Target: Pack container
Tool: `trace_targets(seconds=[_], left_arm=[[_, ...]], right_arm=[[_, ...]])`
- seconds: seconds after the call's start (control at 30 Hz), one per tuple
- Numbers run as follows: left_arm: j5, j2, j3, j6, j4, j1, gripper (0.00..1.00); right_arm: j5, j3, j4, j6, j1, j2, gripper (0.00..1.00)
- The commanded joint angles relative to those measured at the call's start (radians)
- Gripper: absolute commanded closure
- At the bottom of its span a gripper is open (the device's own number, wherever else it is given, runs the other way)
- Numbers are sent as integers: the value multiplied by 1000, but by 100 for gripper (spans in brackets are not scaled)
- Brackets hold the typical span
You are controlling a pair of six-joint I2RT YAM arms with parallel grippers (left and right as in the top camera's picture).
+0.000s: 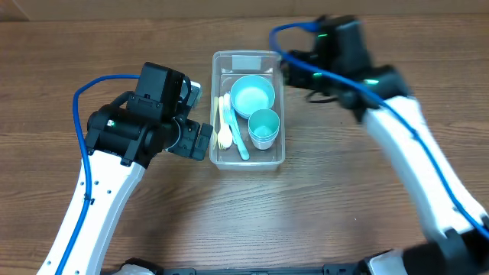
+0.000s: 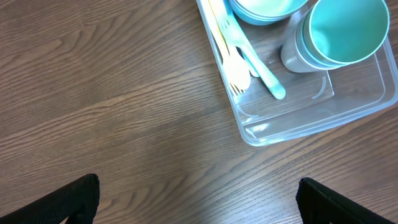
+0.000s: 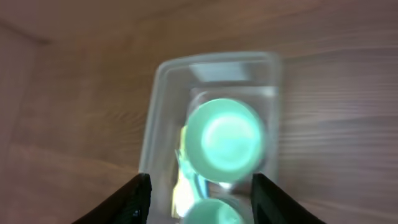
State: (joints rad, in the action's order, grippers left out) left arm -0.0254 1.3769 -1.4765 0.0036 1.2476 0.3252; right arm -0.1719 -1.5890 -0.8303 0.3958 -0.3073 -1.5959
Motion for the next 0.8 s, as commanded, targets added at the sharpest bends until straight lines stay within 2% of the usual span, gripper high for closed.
trace_targets(seconds=[0.0, 0.1, 0.13, 0.17, 0.3, 0.53, 0.6, 0.67, 0.77], left_arm=[[16, 3, 2, 16, -3, -4, 0], [16, 3, 3, 16, -3, -4, 0], [16, 3, 2, 16, -3, -4, 0], [16, 3, 2, 16, -3, -4, 0], [16, 3, 3, 16, -3, -4, 0], [16, 3, 3, 16, -3, -4, 0], [16, 3, 3, 16, -3, -4, 0], [16, 3, 2, 16, -3, -4, 0], [16, 3, 2, 16, -3, -4, 0]], right_arm=[[14, -30, -147, -80, 54, 146, 47], [69, -19, -302, -93, 50, 243, 47], [81, 6, -348, -93, 45, 295, 37], [81, 16, -374, -84, 45, 321, 0], [81, 17, -515, -78, 45, 355, 0], [217, 18, -581, -167, 31, 356, 0], [238, 34, -496, -269, 25, 442, 0], [243, 107, -381, -270, 29, 570, 0], [277, 368, -206, -270, 86, 817, 0]])
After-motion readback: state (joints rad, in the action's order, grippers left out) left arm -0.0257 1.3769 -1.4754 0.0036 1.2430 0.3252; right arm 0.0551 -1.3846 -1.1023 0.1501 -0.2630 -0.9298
